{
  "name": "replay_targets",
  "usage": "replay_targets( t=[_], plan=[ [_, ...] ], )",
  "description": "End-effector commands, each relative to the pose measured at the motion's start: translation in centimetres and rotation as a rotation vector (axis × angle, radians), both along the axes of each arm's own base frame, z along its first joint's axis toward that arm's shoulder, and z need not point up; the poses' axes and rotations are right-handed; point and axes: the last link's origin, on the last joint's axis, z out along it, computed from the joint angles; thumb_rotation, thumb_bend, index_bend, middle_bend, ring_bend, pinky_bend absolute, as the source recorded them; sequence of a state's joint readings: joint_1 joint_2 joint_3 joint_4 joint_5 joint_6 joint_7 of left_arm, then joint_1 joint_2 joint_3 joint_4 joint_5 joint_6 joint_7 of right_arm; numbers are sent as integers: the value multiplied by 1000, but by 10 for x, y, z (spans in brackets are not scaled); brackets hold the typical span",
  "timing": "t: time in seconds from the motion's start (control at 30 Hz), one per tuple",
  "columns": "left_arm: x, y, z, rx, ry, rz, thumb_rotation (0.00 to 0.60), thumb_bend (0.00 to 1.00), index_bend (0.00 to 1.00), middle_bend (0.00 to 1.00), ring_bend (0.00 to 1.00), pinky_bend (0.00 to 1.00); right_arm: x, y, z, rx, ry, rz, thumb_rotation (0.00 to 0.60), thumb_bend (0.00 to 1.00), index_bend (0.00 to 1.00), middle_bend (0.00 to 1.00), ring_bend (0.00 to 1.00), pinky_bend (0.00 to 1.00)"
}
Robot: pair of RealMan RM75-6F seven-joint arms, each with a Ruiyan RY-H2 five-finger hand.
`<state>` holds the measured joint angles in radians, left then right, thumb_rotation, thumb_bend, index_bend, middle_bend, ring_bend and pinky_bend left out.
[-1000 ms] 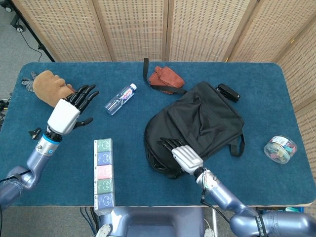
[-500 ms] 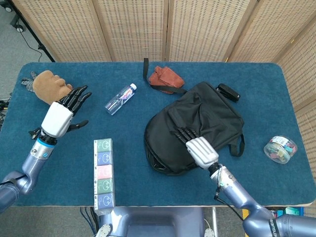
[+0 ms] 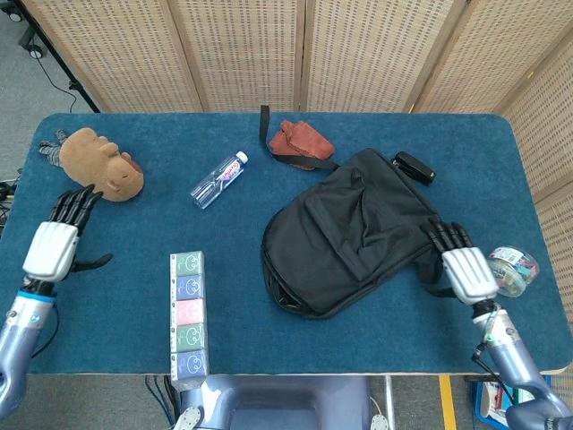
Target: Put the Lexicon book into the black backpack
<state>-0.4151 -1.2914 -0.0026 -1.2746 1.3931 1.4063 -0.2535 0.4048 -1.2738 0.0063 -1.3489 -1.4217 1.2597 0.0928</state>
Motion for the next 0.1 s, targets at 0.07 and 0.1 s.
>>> replay_targets(
  t=[0.07, 0.1],
  plan=[
    [-21, -30, 8, -30, -53, 141, 600, 0, 0, 0, 0, 0, -41, 28, 7, -45, -13, -73, 600, 0, 0, 0, 0, 0],
    [-25, -36, 9, -28, -61, 167, 600, 0, 0, 0, 0, 0, -45, 32, 9, -60, -18, -83, 600, 0, 0, 0, 0, 0]
  ],
)
